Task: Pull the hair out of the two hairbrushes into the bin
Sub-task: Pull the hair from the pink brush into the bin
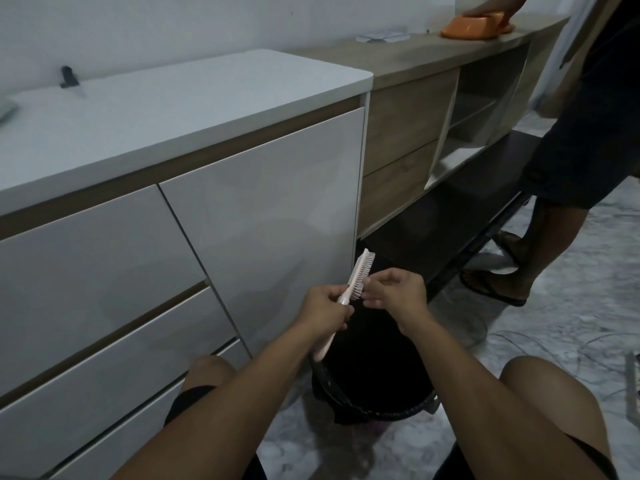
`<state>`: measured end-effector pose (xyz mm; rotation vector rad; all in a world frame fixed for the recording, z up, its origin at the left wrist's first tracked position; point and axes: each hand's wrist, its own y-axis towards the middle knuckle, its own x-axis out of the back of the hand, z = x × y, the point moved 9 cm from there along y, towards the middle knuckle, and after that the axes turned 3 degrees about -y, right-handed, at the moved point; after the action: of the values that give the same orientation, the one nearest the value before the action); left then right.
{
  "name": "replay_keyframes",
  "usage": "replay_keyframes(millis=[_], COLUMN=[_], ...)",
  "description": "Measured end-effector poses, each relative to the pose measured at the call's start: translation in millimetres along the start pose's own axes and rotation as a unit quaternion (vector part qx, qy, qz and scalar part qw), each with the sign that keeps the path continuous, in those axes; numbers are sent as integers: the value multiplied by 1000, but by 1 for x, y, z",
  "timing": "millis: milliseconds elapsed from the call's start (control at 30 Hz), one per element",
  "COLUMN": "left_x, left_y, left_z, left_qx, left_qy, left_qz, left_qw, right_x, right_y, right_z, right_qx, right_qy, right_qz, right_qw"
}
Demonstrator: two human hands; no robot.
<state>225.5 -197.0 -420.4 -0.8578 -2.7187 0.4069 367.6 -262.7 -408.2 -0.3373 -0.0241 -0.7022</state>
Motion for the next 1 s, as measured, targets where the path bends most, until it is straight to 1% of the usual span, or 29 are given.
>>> replay_keyframes(millis=[100,167,267,300,433,500,567,633,700,733,767,867,900,967,1000], left_x=[5,13,10,8,9,9,11,11,9,7,6,4,4,3,2], left_y=[1,-5,-6,-6,-9,-9,-8,-7,-7,-8,-8,-8,-8,-7,-7], left_z=[5,0,-3,-3,-1,-1,-2,-4,-5,-5,-5,-2,-1,1,0], left_qx=[-1,-13,-18,-19,-16,-15,-14,-10,-3,1,5,16,18,23,23], left_qy=[22,36,52,54,53,56,57,54,42,37,32,22,19,13,9], left_qz=[-16,-20,4,8,5,6,5,6,12,18,22,32,35,41,43], left_qw=[1000,999,998,998,998,998,998,998,999,999,999,999,999,999,999], right_x=[8,2,-6,-4,24,34,36,28,16,14,16,31,33,32,29], right_y=[2,1,3,3,11,16,18,19,19,19,19,19,19,20,20], right_z=[0,7,8,9,11,9,7,7,2,-1,-1,0,0,0,-1], right_qx=[4,21,32,34,33,21,16,17,8,5,5,1,-4,-6,-7], right_qy=[14,19,14,18,25,27,16,-7,-4,2,9,28,37,44,44], right_qz=[-48,-36,5,0,-100,-131,-145,-121,-68,-58,-69,-136,-144,-139,-124], right_qw=[999,999,999,999,994,991,989,992,998,998,998,990,989,989,991])
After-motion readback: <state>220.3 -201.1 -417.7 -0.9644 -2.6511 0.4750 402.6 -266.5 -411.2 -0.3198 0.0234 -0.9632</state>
